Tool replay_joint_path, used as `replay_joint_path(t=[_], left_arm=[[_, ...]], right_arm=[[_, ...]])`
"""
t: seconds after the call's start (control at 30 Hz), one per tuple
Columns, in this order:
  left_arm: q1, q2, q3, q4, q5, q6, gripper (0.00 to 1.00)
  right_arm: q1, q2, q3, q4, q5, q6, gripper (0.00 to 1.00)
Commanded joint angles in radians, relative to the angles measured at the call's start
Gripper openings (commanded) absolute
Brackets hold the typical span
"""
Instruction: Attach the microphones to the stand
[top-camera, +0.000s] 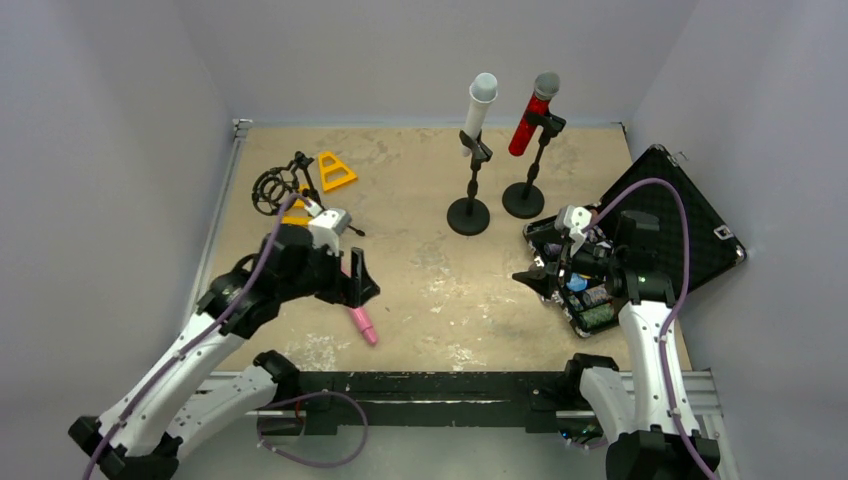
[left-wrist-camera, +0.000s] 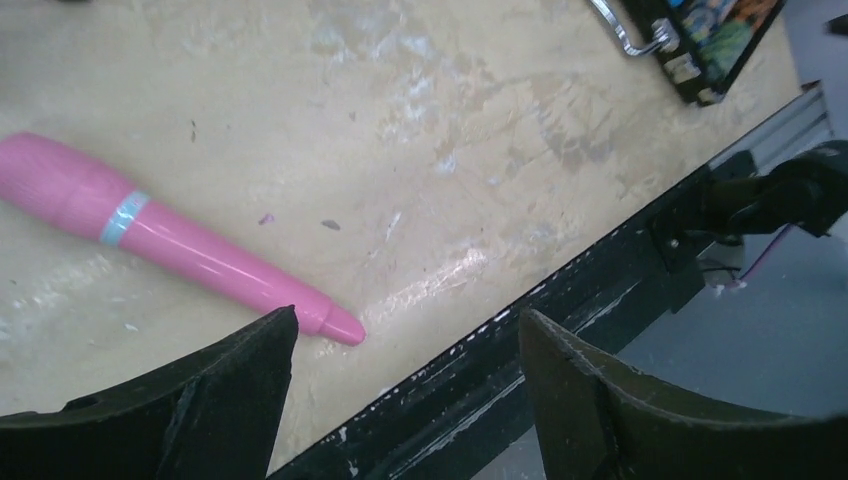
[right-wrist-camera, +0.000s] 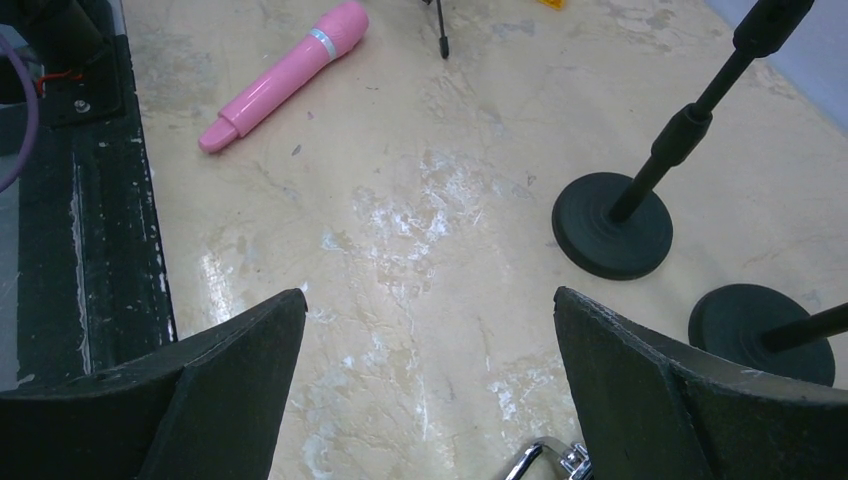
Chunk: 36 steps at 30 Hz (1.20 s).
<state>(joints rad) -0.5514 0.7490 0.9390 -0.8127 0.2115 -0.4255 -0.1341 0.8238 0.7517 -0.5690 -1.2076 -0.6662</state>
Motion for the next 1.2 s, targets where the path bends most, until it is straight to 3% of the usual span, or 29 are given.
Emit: replay_joint_path(t=[0.0,0.17,0.47,0.83,1.03,1.17], left_arm=[[-0.132,0.096,-0.123,0.076,-0.224,-0.209,0.86],[-0.181,0.217,-0.190,0.153,-0.436,-0.405,0.87],[-0.187,0.462,-0.254,0.254,-0.590,-0.572,0.81],[-0.186,0.614,-0.281,0.275,-0.544,-0.662,0.76],[-0.186,0.653,-0.296,0.327,-0.471,-0.615,0.50],[-0.186,0.644,-0.309,0.354,-0.436,-0.572,0.25]], right_arm=[[-0.004,-0.019,0.021,0.008,-0.024,-0.014,0.97],[-0.005,-0.020,0.015,0.018,-0.020,-0.009,0.97],[-0.005,-0.019,0.015,0.021,-0.014,-0.009,0.97],[-0.005,-0.015,0.017,0.018,-0.007,-0.010,0.97],[-0.005,-0.017,0.021,0.010,-0.004,-0.016,0.97],[-0.005,-0.018,0.021,0.005,-0.004,-0.022,0.97]])
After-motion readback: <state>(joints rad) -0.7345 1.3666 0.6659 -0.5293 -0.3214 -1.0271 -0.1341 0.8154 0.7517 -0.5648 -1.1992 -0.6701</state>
